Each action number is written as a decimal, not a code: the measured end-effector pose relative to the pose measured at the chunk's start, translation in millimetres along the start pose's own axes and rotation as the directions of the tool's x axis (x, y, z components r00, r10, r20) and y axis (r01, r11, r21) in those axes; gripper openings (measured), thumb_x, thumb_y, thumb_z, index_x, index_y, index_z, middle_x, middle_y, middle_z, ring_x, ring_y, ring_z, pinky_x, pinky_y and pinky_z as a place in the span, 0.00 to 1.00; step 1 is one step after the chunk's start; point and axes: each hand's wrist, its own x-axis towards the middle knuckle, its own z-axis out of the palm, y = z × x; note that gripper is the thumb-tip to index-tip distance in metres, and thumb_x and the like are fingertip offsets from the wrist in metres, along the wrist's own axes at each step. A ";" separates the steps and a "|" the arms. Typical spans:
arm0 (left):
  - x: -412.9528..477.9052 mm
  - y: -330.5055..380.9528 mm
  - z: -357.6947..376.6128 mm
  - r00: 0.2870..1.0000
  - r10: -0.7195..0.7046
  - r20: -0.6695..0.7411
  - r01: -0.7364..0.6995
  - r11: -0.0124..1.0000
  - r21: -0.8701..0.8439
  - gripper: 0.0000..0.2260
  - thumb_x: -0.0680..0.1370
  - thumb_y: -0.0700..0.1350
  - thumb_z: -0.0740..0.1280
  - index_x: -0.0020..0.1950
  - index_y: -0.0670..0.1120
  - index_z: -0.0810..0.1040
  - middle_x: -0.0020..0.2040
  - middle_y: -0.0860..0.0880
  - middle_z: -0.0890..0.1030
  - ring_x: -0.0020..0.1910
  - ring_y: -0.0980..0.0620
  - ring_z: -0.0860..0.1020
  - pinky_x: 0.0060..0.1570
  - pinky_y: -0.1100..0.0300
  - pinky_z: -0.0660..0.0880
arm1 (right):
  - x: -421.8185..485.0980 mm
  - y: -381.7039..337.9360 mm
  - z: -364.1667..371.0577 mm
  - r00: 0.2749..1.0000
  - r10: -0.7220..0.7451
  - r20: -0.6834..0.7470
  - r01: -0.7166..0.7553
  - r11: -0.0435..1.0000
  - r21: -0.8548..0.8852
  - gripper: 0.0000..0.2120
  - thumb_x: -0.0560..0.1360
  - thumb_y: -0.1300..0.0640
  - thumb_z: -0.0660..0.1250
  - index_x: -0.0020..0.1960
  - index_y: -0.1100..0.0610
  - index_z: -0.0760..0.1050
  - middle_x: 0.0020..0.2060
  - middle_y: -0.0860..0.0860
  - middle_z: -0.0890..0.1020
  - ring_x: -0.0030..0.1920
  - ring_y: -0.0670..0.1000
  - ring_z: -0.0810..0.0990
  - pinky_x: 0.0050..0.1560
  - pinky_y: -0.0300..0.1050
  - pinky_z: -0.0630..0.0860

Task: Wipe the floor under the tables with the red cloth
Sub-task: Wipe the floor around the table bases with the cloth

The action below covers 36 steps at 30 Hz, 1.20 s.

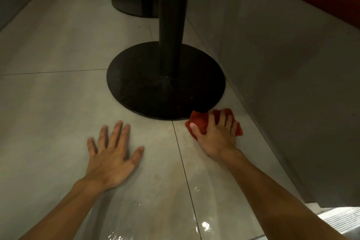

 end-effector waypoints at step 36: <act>-6.6 -3.5 -2.1 1.000 0.012 0.012 -0.013 1.000 0.029 0.37 0.71 0.72 0.33 0.75 0.58 0.29 0.75 0.56 0.28 0.74 0.48 0.27 0.72 0.42 0.30 | -40.3 -65.8 20.4 1.000 0.017 -0.014 -0.017 1.000 0.022 0.50 0.71 0.25 0.49 0.78 0.58 0.37 0.77 0.63 0.39 0.77 0.64 0.39 0.75 0.60 0.39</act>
